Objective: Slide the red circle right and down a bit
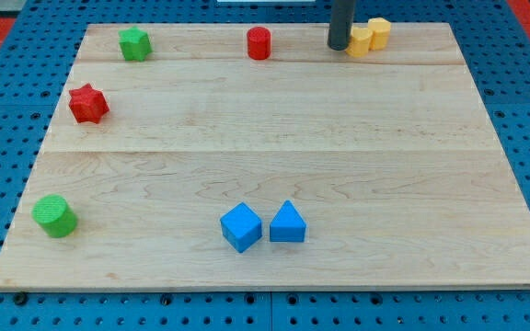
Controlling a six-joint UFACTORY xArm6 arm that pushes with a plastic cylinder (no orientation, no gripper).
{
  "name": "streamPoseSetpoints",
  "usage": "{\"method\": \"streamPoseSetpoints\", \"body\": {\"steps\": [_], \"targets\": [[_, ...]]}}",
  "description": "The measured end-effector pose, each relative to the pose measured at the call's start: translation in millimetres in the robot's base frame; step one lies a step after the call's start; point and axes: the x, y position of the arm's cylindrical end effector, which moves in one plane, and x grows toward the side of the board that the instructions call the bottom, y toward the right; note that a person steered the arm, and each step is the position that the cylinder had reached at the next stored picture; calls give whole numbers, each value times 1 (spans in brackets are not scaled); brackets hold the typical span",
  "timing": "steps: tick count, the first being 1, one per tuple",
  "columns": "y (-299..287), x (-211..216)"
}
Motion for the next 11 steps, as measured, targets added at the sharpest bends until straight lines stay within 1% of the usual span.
{"method": "streamPoseSetpoints", "body": {"steps": [1, 2, 3, 4, 5, 6, 7, 8, 11], "targets": [[-11, -2], [-38, -34], [-109, -42], [-189, -9], [-252, 36], [-251, -1], [-178, -12], [-106, -7], [-39, -10]]}}
